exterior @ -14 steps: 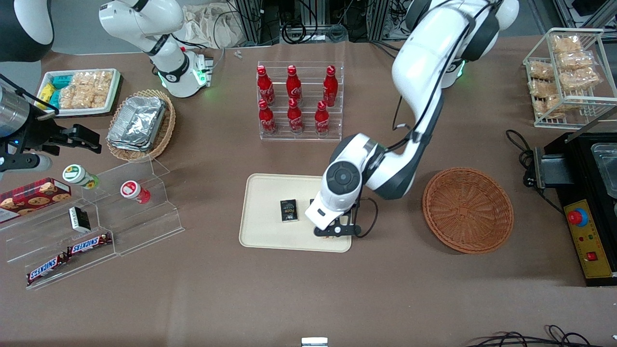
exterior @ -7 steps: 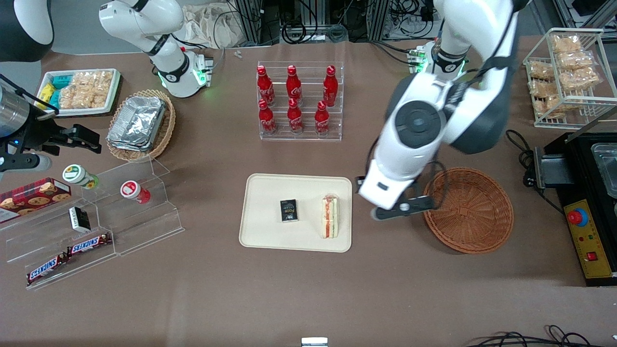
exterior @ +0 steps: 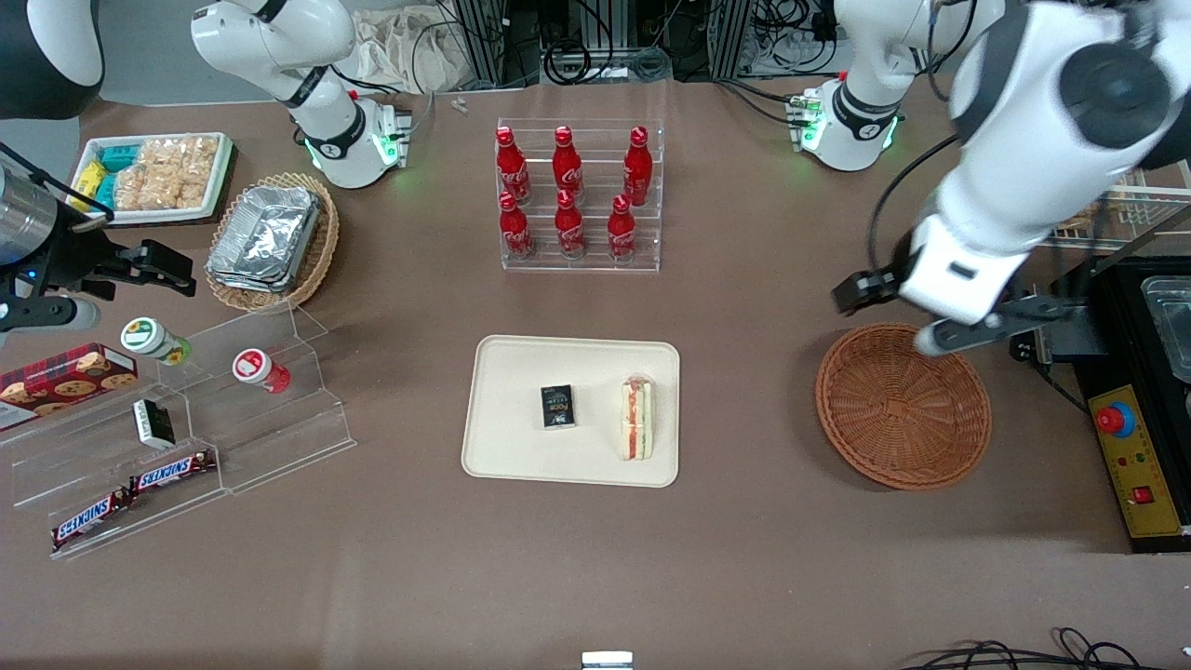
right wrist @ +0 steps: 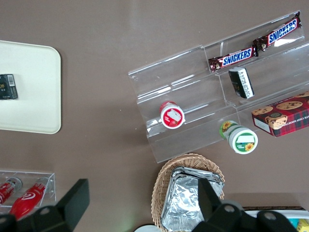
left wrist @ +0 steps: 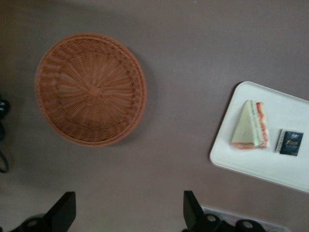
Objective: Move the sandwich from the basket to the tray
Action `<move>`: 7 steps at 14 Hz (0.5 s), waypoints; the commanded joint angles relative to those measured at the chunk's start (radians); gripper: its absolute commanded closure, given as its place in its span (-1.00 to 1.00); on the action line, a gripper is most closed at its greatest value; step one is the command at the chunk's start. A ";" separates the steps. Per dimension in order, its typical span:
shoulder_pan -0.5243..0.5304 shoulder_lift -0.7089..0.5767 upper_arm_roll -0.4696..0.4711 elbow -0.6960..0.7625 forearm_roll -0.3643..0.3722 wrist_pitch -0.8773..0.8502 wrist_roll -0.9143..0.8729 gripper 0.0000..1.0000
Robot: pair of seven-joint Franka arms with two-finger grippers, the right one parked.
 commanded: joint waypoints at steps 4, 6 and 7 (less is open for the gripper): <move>0.217 -0.015 -0.014 0.009 -0.008 -0.017 0.303 -1.00; 0.249 0.009 -0.014 0.037 -0.007 -0.016 0.311 -1.00; 0.249 0.031 -0.014 0.055 -0.004 -0.016 0.305 -1.00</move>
